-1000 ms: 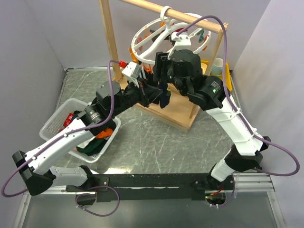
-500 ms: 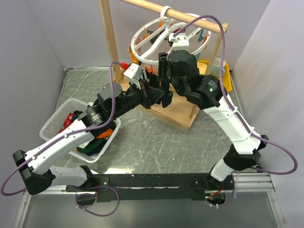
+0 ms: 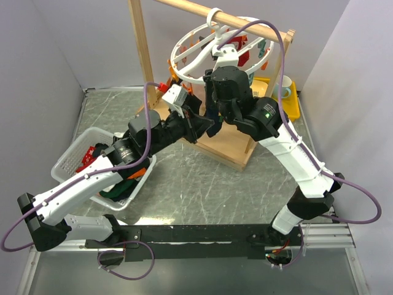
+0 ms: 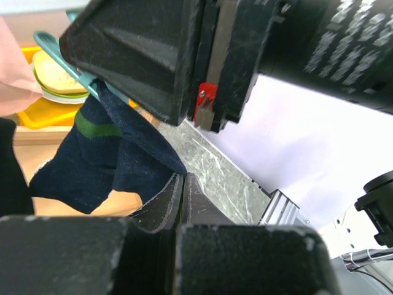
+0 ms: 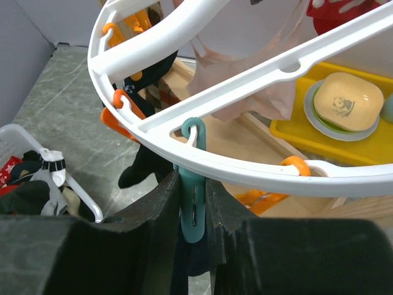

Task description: Remove the socks clipped to the hanger

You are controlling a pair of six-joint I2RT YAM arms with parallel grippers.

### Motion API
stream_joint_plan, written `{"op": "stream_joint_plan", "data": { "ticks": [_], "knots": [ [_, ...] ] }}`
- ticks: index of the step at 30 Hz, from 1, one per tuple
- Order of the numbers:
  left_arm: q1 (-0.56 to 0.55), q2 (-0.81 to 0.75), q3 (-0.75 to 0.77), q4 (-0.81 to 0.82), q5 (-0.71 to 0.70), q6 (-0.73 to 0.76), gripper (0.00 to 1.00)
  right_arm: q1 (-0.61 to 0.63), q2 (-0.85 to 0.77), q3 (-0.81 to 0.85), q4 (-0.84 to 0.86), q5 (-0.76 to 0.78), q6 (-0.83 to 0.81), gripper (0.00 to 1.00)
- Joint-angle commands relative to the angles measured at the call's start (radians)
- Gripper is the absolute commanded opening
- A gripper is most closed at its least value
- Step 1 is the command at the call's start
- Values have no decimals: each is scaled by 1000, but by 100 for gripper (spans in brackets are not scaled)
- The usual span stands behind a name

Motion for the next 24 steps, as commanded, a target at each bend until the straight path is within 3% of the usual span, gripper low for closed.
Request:
{"op": "stream_joint_plan", "data": {
  "ticks": [1,5,6,7,10,17,24],
  "knots": [
    [-27,-18,-46,40,29,-37,1,8,-45,-17,35,17,-16,25],
    [-32,-24,-81,45,23,-53,1,8,-62,-47,52,14,-18,28],
    [-32,-24,-83,45,20,-53,1,8,-64,-50,50,13,-18,35],
    [-33,-29,-83,42,15,-51,1,7,-64,-54,52,9,-16,53],
    [-33,-29,-64,37,9,-43,1,10,-61,-62,42,2,-12,73],
    [-38,-15,3,10,9,-16,1,10,-62,-103,44,48,-10,75],
    [-55,-8,31,10,3,-11,1,10,-7,-35,10,158,-64,66]
  ]
}}
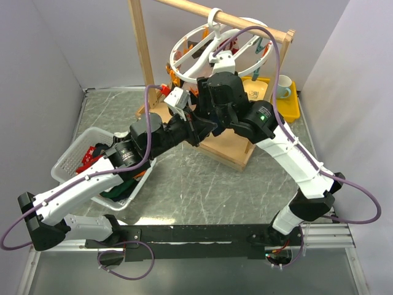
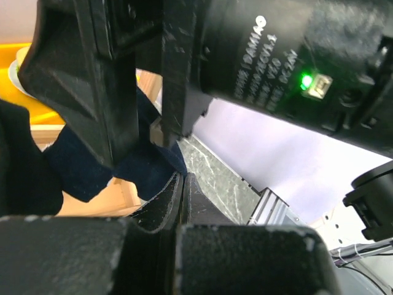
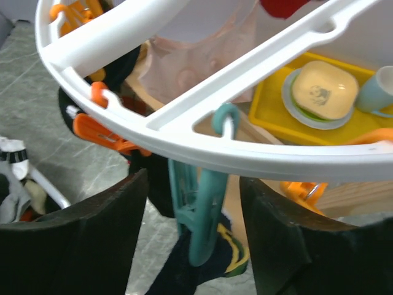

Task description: Remove the socks clipped to the hanger

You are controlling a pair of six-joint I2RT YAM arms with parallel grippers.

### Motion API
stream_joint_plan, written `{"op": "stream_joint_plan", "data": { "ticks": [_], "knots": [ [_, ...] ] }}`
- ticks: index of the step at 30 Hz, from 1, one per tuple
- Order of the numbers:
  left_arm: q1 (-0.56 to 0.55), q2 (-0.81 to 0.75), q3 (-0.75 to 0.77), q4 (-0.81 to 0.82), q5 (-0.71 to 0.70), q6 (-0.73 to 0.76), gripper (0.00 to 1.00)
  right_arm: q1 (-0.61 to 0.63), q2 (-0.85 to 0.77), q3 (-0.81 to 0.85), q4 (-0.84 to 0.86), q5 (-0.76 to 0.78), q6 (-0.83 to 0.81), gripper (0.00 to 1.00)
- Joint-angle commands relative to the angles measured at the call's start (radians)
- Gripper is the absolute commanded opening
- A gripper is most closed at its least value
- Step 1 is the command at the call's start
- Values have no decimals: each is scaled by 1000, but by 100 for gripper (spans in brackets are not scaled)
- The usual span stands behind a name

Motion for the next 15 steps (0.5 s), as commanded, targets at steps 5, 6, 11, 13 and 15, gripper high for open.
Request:
{"op": "stream_joint_plan", "data": {
  "ticks": [5,6,11,13,15],
  "knots": [
    [-24,5,44,-11,14,13,1,7,-9,45,61,140,-61,52],
    [-24,7,43,-11,14,13,1,8,-15,42,72,144,-74,50],
    [-25,27,43,-5,23,13,1,8,-31,48,98,150,-100,34],
    [-25,37,41,-2,25,13,1,7,-45,32,114,137,-100,34],
    [-25,46,38,5,28,13,1,8,-60,10,145,111,-94,31]
  ]
}}
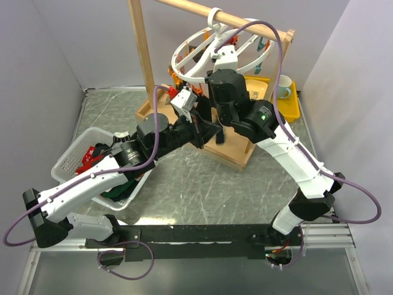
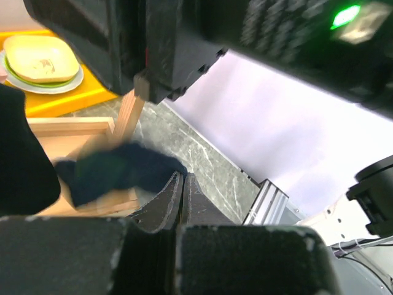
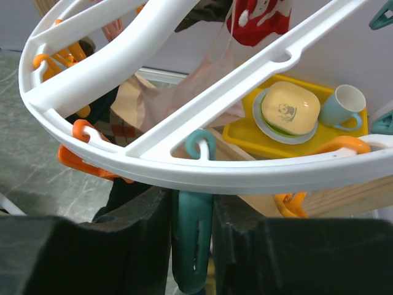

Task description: Remove the socks clipped to the hanger

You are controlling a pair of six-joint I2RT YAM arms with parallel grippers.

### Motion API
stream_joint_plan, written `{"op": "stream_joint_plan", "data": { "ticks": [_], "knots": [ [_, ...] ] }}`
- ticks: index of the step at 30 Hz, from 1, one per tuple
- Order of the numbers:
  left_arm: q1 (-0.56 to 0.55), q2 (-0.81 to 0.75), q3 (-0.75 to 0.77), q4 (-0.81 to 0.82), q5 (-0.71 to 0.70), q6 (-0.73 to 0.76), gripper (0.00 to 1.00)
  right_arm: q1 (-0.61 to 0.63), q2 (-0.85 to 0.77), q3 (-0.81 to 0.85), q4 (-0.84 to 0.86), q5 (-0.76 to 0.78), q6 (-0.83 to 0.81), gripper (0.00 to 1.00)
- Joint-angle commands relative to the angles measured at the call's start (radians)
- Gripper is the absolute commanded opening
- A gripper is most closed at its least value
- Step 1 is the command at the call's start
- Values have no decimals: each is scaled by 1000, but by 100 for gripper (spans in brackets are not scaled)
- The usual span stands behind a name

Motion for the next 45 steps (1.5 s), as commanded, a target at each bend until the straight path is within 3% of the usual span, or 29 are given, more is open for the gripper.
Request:
{"op": "stream_joint_plan", "data": {
  "ticks": [1,3,11,16,17,18,21,24,31,40,45],
  "knots": [
    [-10,26,26,9,24,9,1,5,-84,-38,99,-1,-7,29],
    [-10,37,26,4,34,6,1,7,-92,-49,108,-7,-4,26],
    [-10,-22,-39,-74,1,21,1,5,-122,-111,117,-25,11,27],
    [-8,-117,-89,-203,-186,40,1,4,-171,-203,141,-32,23,33],
    [-8,-129,-92,-261,-218,43,1,2,-178,-211,145,-32,28,35],
    [-7,-155,-90,-292,-246,44,1,1,-184,-228,147,-33,29,49],
    [2,-202,-60,-440,-370,41,1,-5,-207,-251,144,-41,31,74],
    [18,-256,-17,-589,-507,28,1,-10,-228,-280,137,-48,40,81],
    [122,-376,17,-795,-746,6,1,-13,-365,-406,179,-163,91,82],
    [280,-416,-82,-959,-978,-49,1,-13,-578,-598,265,-220,128,82],
    [324,-391,-144,-991,-990,-68,1,-13,-630,-667,285,-216,146,82]
  ]
}}
